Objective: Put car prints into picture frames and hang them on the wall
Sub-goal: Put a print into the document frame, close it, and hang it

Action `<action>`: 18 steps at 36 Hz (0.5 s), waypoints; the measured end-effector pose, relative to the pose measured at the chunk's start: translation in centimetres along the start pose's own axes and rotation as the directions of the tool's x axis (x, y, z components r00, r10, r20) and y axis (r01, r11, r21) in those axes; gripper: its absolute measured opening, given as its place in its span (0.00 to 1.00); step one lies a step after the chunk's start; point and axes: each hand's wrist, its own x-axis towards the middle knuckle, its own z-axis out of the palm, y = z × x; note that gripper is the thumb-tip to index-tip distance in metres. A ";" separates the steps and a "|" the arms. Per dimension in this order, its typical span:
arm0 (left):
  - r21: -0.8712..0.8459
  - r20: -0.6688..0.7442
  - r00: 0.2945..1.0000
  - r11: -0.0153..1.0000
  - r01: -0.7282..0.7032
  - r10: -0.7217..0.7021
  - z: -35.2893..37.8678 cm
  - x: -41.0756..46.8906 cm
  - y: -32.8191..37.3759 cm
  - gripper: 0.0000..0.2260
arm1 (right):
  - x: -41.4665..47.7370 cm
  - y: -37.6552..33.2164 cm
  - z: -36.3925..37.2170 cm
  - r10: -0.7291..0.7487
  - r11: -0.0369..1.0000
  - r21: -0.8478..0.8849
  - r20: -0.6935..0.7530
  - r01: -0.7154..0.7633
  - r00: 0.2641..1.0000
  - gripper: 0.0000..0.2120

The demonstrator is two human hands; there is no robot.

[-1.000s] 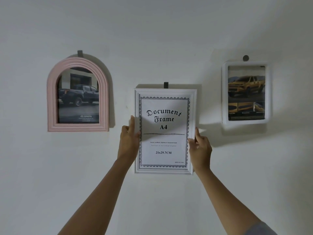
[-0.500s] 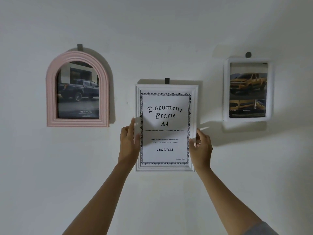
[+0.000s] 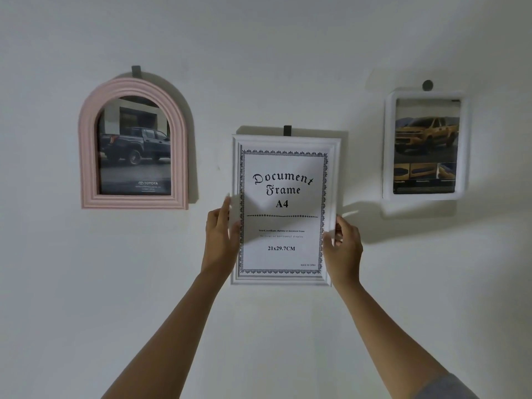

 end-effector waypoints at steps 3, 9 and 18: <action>0.022 0.000 1.000 1.000 -0.009 0.009 -0.2 -0.2 0.1 0.24 | -0.3 -0.2 -0.3 0.001 1.000 -0.012 0.009 -0.001 1.000 0.20; 0.093 0.023 1.000 0.996 -0.006 0.004 -1.1 -1.1 0.7 0.23 | -1.4 -1.0 -1.4 0.059 0.998 -0.020 0.049 -0.058 0.997 0.19; 0.199 0.019 1.000 0.980 0.009 -0.013 -2.6 -6.6 3.4 0.20 | -5.6 -1.3 -6.3 0.189 0.973 -0.163 0.133 -0.166 0.973 0.17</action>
